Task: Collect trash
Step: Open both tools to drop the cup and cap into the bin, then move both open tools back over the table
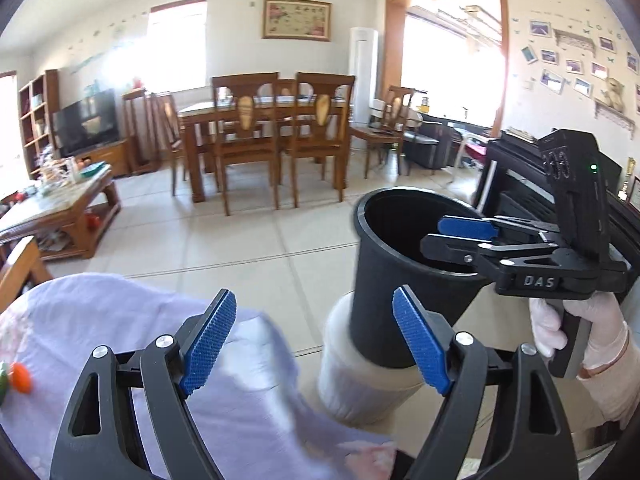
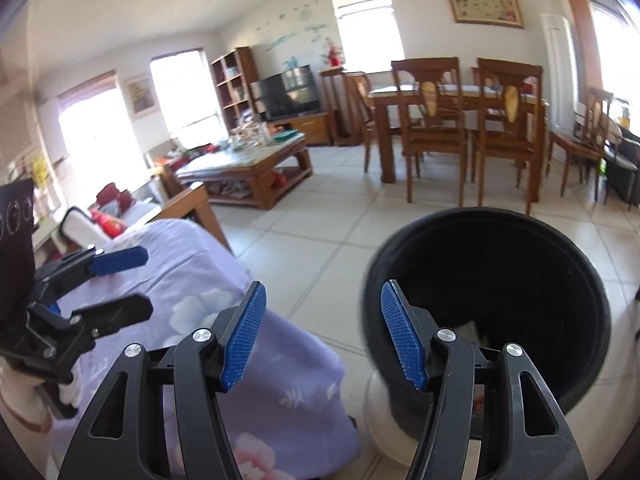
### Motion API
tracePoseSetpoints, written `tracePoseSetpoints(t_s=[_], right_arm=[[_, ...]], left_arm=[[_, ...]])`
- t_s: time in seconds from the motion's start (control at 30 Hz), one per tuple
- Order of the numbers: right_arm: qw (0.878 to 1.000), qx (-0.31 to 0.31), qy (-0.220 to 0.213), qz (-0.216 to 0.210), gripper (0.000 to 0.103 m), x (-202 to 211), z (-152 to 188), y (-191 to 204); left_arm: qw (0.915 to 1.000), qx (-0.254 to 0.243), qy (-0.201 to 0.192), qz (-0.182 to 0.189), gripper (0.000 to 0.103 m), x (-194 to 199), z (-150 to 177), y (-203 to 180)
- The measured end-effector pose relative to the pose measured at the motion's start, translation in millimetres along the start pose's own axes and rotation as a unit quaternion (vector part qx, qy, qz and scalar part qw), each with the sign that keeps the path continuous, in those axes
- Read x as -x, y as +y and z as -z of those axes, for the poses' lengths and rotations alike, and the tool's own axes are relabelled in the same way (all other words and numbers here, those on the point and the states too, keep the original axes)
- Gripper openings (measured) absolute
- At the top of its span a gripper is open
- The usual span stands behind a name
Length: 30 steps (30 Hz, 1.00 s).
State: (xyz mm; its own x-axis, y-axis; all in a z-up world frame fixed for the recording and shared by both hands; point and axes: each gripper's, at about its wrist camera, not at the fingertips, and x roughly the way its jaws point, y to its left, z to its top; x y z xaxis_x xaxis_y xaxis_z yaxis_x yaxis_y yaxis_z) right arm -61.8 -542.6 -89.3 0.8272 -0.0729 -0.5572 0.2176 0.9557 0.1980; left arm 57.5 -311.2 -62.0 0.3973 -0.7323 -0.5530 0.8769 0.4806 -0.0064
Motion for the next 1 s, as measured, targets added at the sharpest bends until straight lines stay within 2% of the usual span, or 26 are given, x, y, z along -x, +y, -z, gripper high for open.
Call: tracePoseSetpoints(t_s=[0.1, 0.2, 0.3, 0.43, 0.53, 0.63, 0.7, 0.8, 0.97, 1.0], right_arm=[[0.998, 0.040, 0.015, -0.045, 0.065, -27.3, -13.8, 66.3], [0.992, 0.076, 0.033, -0.096, 0.065, -57.6, -27.6, 136.8], [0.984, 0.102, 0.055, -0.139, 0.065, -89.2, -35.8, 206.2], [0.973, 0.130, 0.092, -0.168, 0.065, -139.3, -47.9, 283.0], [0.967, 0.151, 0.115, -0.171, 0.065, -177.0, -53.6, 331.1], [0.961, 0.165, 0.143, -0.167, 0.064, -217.0, -54.5, 362.8], [0.957, 0.174, 0.162, -0.165, 0.059, -241.3, -54.8, 378.0], [0.953, 0.189, 0.178, -0.154, 0.057, -264.8, -49.0, 382.2], [0.951, 0.189, 0.195, -0.149, 0.057, -294.6, -48.7, 385.7], [0.951, 0.189, 0.197, -0.148, 0.056, -297.5, -49.0, 386.3]], left_arm=[[0.9976, 0.037, 0.008, -0.058, 0.081, 36.5, 20.8, 62.0], [0.9897, 0.088, 0.020, -0.111, 0.081, 70.0, 44.8, 129.4], [0.9827, 0.102, 0.040, -0.149, 0.081, 92.4, 68.4, 186.1], [0.9774, 0.105, 0.072, -0.169, 0.081, 102.3, 88.7, 250.0], [0.9758, 0.104, 0.088, -0.171, 0.081, 97.7, 94.6, 287.8], [0.9762, 0.085, 0.113, -0.164, 0.081, 88.3, 100.9, 310.8], [0.9778, 0.057, 0.126, -0.157, 0.081, 78.6, 100.2, 314.6], [0.9784, 0.027, 0.140, -0.150, 0.081, 72.6, 106.5, 325.7], [0.9782, 0.006, 0.157, -0.136, 0.080, 57.3, 109.1, 337.8], [0.9792, 0.007, 0.157, -0.129, 0.074, 56.5, 109.8, 337.6]])
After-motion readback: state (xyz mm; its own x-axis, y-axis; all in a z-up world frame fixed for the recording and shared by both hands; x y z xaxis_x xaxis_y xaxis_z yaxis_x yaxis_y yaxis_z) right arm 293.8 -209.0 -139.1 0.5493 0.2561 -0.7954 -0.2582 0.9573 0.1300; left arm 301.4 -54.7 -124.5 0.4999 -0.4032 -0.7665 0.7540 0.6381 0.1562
